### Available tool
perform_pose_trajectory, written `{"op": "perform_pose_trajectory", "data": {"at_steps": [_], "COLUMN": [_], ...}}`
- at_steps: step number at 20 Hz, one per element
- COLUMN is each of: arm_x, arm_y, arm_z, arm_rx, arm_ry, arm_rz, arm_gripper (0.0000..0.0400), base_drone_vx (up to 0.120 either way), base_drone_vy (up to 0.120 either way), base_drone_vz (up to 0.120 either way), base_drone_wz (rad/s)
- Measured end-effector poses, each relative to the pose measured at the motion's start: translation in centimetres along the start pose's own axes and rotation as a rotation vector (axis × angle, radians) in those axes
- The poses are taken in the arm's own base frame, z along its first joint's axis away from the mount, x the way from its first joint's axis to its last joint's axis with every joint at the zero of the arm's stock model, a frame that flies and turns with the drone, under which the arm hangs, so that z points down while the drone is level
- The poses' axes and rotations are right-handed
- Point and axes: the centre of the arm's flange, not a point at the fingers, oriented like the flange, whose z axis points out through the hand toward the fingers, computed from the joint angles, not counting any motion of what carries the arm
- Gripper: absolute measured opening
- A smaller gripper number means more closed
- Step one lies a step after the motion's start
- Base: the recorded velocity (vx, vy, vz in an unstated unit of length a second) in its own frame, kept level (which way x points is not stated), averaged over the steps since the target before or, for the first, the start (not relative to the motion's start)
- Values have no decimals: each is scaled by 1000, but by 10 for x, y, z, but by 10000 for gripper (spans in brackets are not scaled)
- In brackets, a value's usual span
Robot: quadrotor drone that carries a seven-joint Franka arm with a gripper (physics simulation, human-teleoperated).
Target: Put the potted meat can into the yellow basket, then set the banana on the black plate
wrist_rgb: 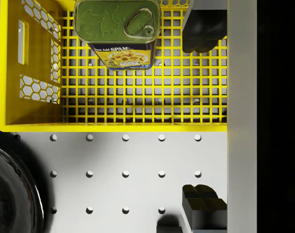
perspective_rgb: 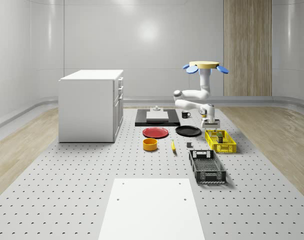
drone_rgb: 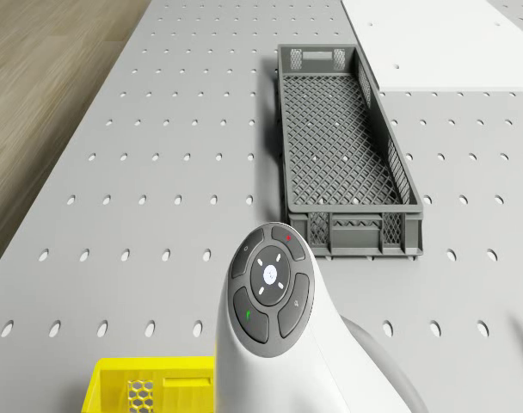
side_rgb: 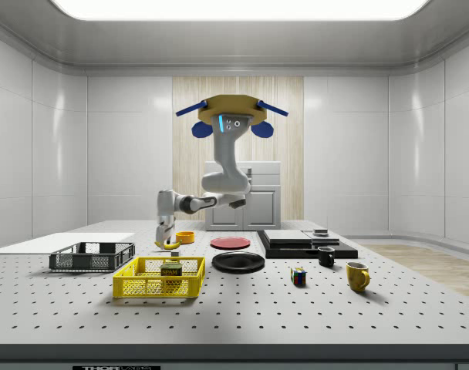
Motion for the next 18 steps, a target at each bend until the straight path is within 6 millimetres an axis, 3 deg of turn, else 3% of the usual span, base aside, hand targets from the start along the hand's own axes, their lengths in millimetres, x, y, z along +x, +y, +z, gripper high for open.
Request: {"op": "perform_pose_trajectory", "data": {"at_steps": [13, 18], "arm_x": [0, 0], "arm_y": [0, 0], "arm_z": [0, 0], "arm_rx": [0, 0], "arm_ry": [0, 0], "arm_rz": [0, 0], "arm_gripper": [400, 400], "base_drone_vx": [0, 0], "base_drone_vy": [-120, -120], "base_drone_vz": [0, -112], "base_drone_wz": [0, 0]}}
